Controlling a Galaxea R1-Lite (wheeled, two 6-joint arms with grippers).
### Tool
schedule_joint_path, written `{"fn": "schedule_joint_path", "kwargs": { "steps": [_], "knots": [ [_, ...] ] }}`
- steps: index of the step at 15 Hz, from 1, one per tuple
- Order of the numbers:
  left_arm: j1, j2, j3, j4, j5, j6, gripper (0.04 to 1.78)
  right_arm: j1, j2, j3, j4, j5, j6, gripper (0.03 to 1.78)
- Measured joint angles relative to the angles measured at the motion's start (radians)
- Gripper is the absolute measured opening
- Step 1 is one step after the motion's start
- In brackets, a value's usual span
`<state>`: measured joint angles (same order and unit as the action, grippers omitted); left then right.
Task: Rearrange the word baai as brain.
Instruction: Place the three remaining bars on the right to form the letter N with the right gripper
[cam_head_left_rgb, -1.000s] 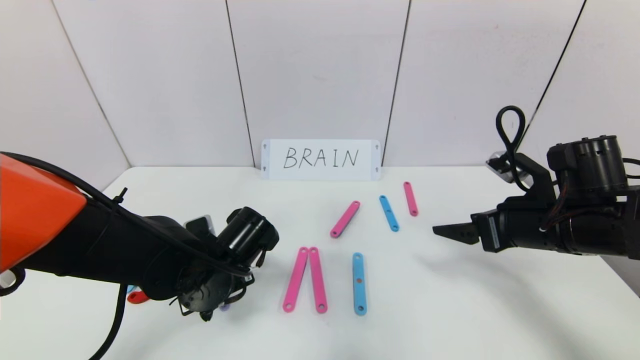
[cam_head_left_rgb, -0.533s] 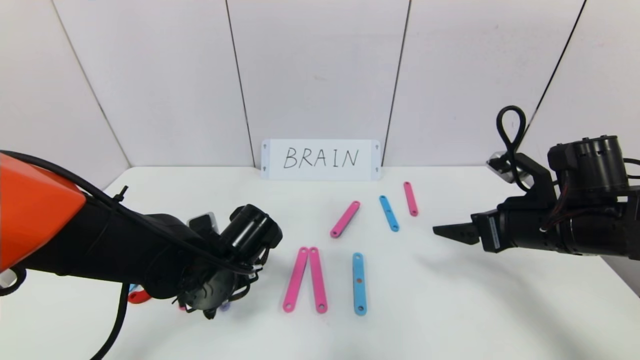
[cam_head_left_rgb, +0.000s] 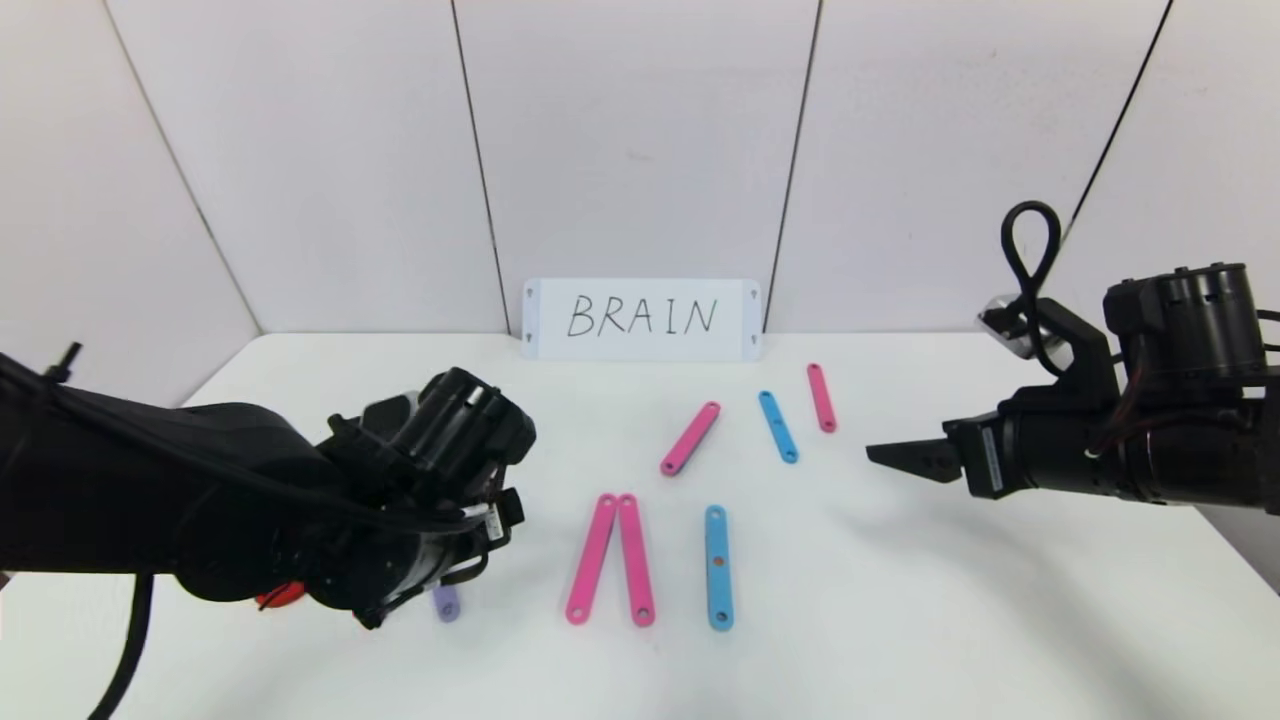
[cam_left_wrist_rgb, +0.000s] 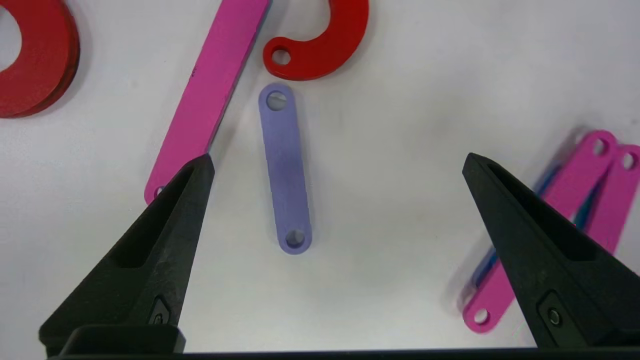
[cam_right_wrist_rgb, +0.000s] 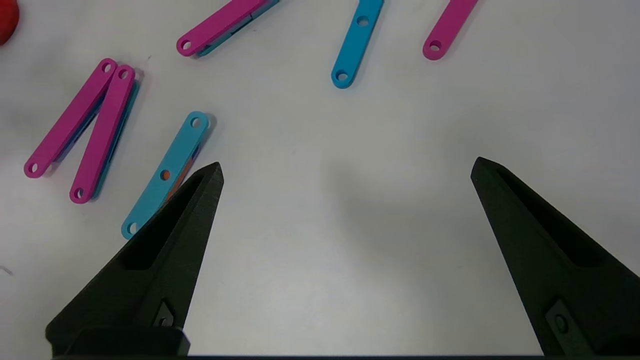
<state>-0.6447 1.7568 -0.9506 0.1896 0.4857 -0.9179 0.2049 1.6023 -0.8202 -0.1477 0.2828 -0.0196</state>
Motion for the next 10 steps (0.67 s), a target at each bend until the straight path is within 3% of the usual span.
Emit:
{"fn": "schedule_joint_path", "kwargs": {
  "steps": [4, 8, 10],
  "knots": [
    [0.048, -0.127, 0.001, -0.032, -0.183, 0.257, 1.74, 0.007, -0.009, -0.003, 0.0, 0.0, 0.001, 1.74],
    [0.18, -0.19, -0.01, -0.177, -0.447, 0.567, 1.74, 0.008, -0.014, -0.002, 0.0, 0.001, 0.005, 1.74],
    [0.239, -0.191, -0.058, -0.202, -0.566, 0.649, 1.74, 0.008, -0.015, -0.001, 0.0, 0.002, 0.008, 1.74]
  ]
}}
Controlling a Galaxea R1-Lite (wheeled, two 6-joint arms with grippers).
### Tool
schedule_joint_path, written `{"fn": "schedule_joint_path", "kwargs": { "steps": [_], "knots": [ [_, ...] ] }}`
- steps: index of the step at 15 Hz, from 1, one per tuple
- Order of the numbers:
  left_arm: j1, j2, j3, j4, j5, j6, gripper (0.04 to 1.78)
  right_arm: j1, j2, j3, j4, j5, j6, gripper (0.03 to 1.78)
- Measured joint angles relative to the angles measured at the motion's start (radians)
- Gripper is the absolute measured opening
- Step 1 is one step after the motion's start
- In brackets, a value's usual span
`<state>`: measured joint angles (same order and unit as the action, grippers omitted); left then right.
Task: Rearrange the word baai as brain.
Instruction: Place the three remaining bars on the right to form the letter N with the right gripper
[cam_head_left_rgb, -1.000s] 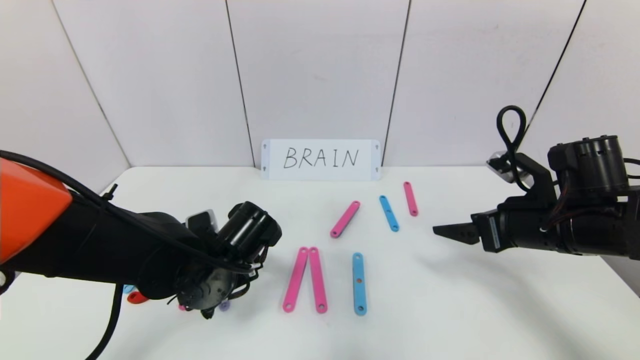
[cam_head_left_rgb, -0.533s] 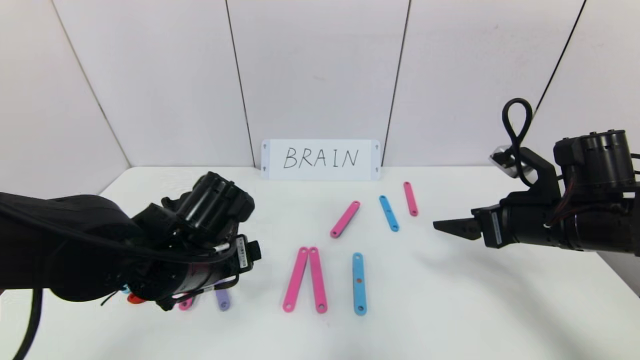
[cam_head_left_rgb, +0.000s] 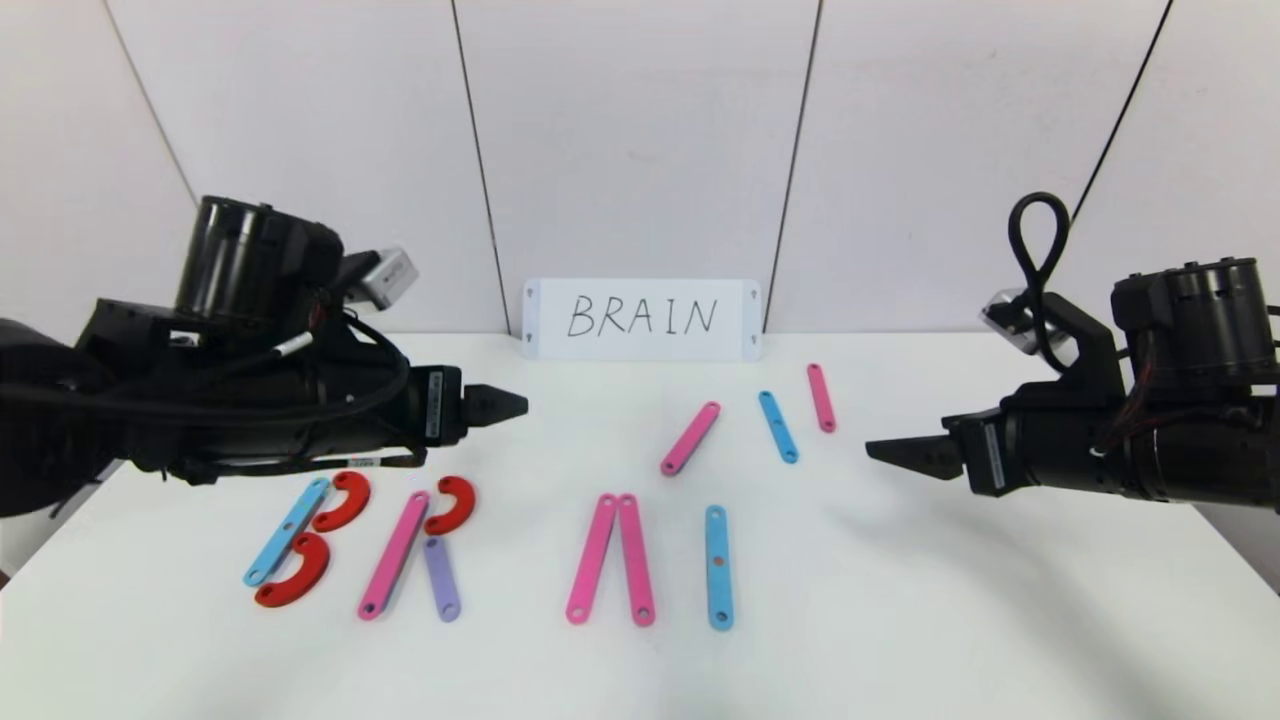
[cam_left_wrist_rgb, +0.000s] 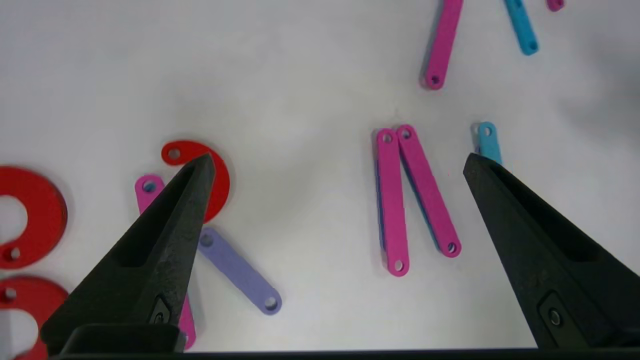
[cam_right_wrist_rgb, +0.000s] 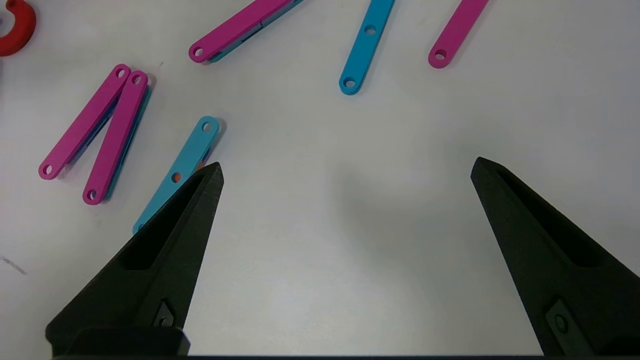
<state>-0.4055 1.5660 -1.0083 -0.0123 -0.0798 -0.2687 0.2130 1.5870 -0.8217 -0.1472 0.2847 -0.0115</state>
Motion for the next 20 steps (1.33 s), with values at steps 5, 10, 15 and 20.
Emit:
{"fn": "schedule_joint_path", "kwargs": {
  "steps": [5, 10, 15, 20],
  "knots": [
    [0.114, 0.07, -0.178, 0.049, -0.097, 0.055, 1.74, 0.002, -0.001, 0.0, 0.0, 0.0, 0.004, 1.74],
    [0.179, 0.116, -0.261, 0.075, -0.096, 0.111, 1.74, 0.006, -0.001, -0.009, 0.0, -0.002, 0.006, 1.74],
    [0.205, 0.142, -0.307, 0.098, -0.097, 0.128, 1.74, 0.079, 0.012, -0.105, 0.022, -0.075, 0.063, 1.74],
    [0.267, 0.126, -0.327, 0.107, -0.099, 0.145, 1.74, 0.229, 0.143, -0.272, 0.025, -0.272, 0.118, 1.74]
  ]
}}
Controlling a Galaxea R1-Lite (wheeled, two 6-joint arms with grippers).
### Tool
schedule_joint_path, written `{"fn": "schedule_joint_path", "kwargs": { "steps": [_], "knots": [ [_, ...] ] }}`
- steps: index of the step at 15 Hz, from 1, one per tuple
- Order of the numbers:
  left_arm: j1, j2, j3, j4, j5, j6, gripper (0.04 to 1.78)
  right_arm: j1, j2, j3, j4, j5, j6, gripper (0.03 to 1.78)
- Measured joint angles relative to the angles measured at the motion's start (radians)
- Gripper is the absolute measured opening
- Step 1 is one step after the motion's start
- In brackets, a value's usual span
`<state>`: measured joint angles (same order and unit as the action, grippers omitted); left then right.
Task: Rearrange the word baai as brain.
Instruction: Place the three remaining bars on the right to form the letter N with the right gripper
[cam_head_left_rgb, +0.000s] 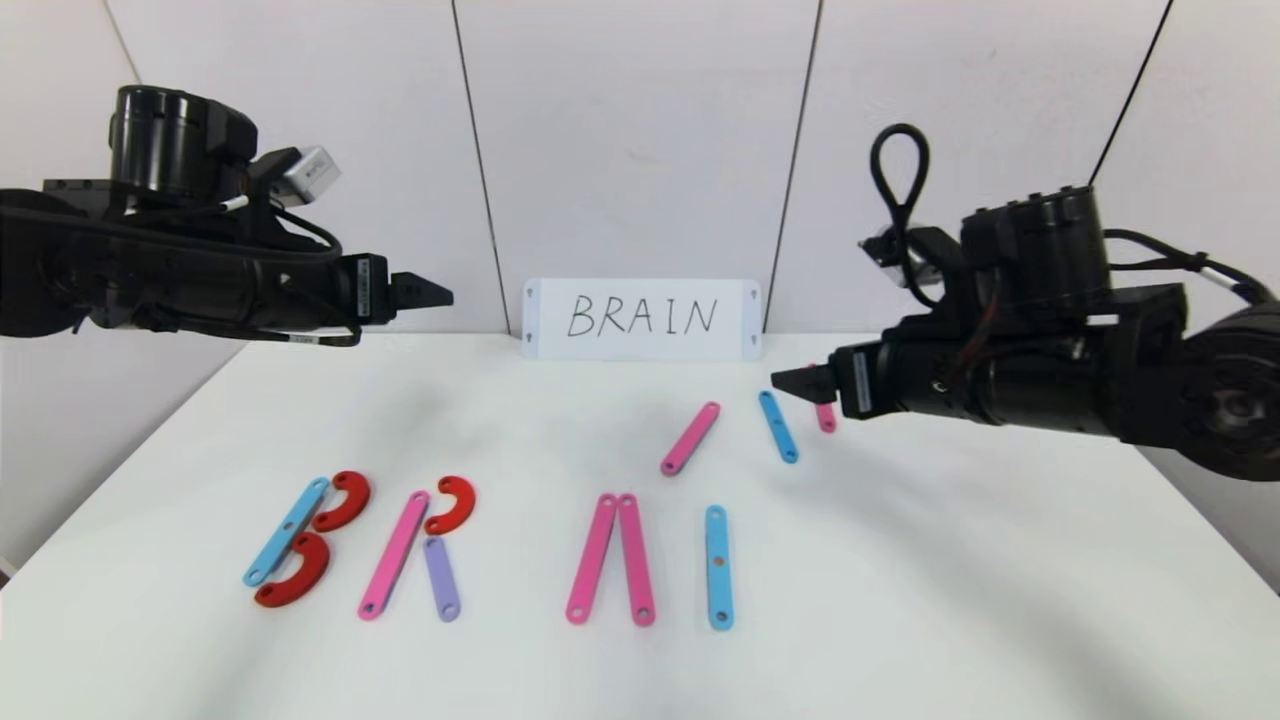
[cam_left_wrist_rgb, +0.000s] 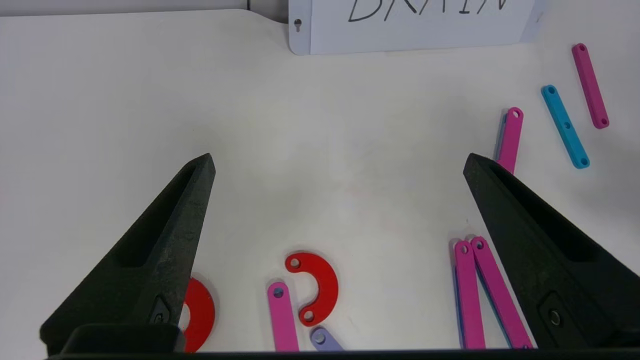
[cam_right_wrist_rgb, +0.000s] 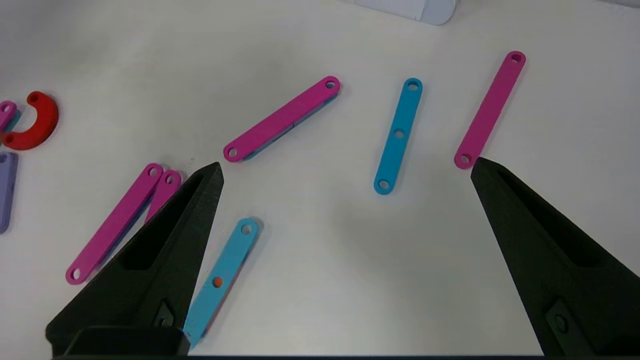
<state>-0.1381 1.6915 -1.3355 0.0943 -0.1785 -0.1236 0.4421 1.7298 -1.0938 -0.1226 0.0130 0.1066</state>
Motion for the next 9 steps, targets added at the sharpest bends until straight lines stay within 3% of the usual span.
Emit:
{"fn": "schedule_joint_path", "kwargs": {
  "steps": [6, 9],
  "knots": [
    [0.013, -0.004, -0.007, -0.001, 0.0, 0.001, 1.74, 0.099, 0.24, -0.175, -0.016, -0.067, 0.041, 1.74],
    [0.013, -0.004, -0.007, 0.0, 0.0, 0.001, 1.74, 0.124, 0.353, -0.269, -0.02, -0.12, 0.095, 1.74]
  ]
}}
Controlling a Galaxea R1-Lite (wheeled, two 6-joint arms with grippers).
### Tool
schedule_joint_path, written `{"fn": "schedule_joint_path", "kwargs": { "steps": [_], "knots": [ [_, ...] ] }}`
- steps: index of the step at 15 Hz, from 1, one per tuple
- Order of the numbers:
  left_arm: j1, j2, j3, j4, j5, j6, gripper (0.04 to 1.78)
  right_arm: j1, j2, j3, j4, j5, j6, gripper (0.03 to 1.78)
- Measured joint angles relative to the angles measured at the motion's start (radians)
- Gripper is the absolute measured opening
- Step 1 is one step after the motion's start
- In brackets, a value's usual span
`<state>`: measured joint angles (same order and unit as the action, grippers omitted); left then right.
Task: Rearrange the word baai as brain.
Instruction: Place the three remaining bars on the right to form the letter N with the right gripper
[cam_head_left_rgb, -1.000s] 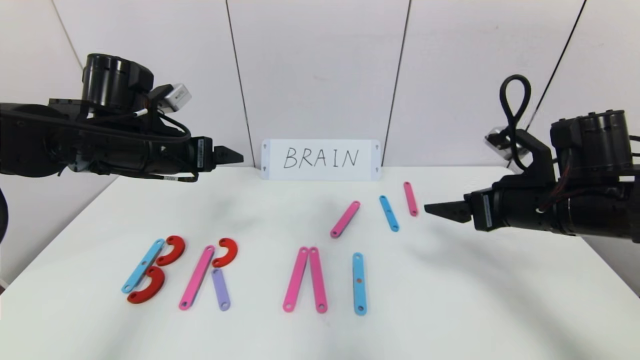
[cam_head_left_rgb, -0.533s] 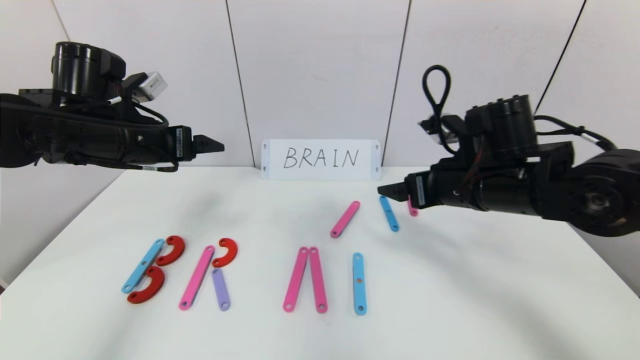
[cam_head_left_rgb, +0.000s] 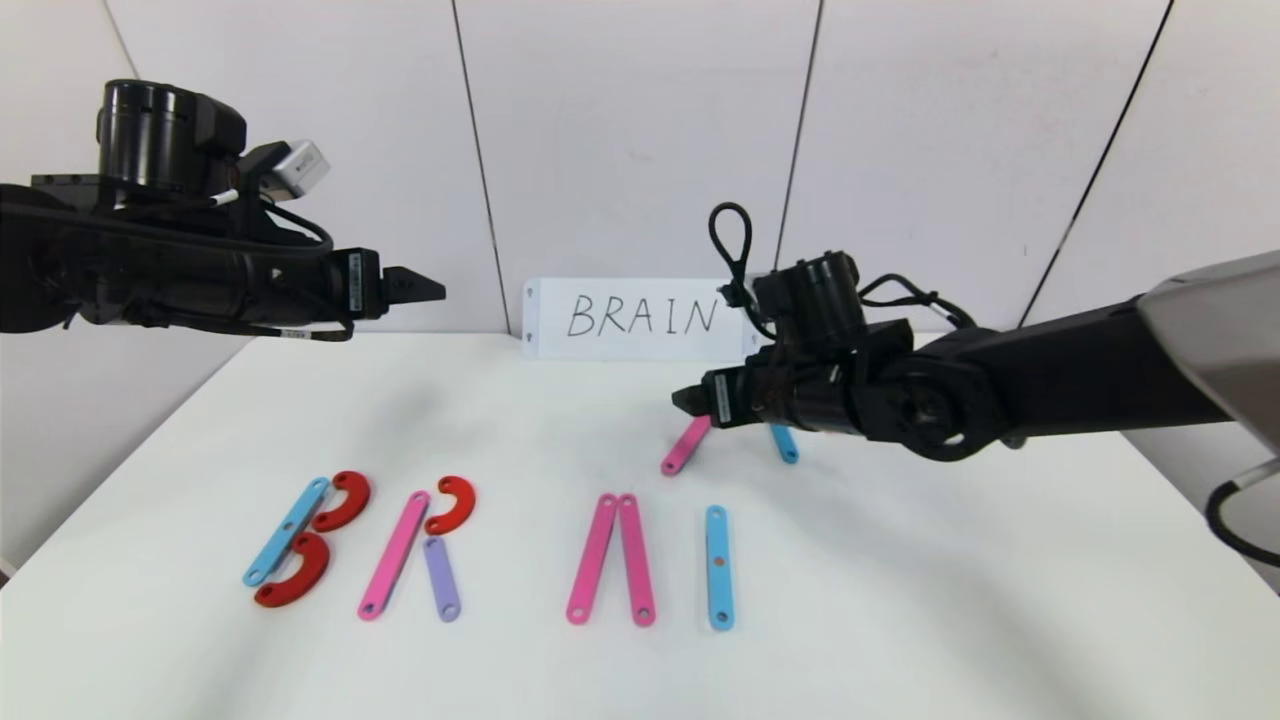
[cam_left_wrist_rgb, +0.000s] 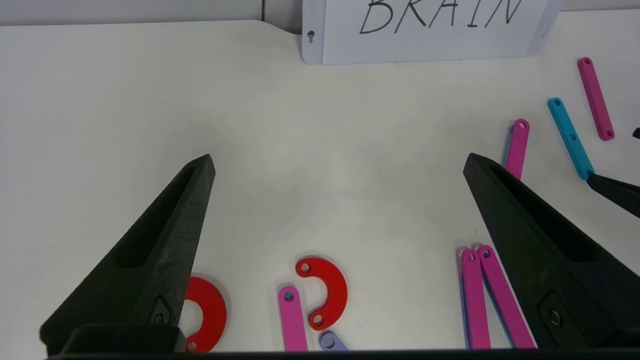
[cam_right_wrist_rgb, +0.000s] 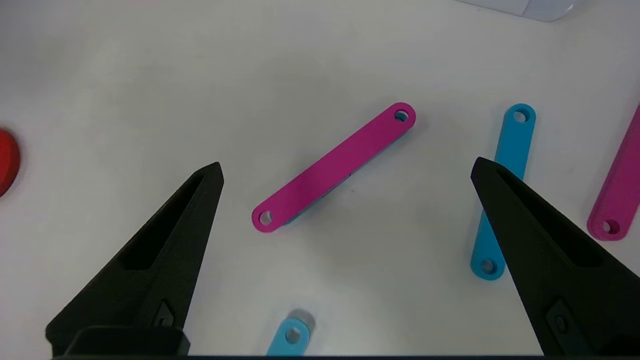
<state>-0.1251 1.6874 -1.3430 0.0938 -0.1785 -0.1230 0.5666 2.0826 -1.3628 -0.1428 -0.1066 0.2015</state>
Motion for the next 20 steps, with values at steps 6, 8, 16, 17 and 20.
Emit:
{"fn": "schedule_joint_path", "kwargs": {
  "steps": [6, 8, 16, 17, 20],
  "knots": [
    [-0.002, 0.006, 0.001, -0.001, 0.0, 0.0, 1.74, 0.053, 0.185, -0.15, 0.0, -0.153, 0.123, 1.74],
    [-0.002, 0.009, 0.001, -0.001, 0.0, 0.0, 1.74, 0.06, 0.223, -0.179, 0.001, -0.187, 0.125, 1.74],
    [-0.005, 0.011, 0.003, -0.001, 0.0, 0.0, 1.74, 0.077, 0.273, -0.188, 0.009, -0.198, 0.125, 1.61],
    [-0.005, 0.011, 0.004, -0.001, 0.0, 0.0, 1.74, 0.077, 0.274, -0.188, 0.009, -0.199, 0.125, 1.51],
    [-0.007, 0.011, 0.005, -0.001, 0.0, 0.0, 1.74, 0.076, 0.276, -0.188, 0.007, -0.198, 0.125, 1.09]
  ]
}}
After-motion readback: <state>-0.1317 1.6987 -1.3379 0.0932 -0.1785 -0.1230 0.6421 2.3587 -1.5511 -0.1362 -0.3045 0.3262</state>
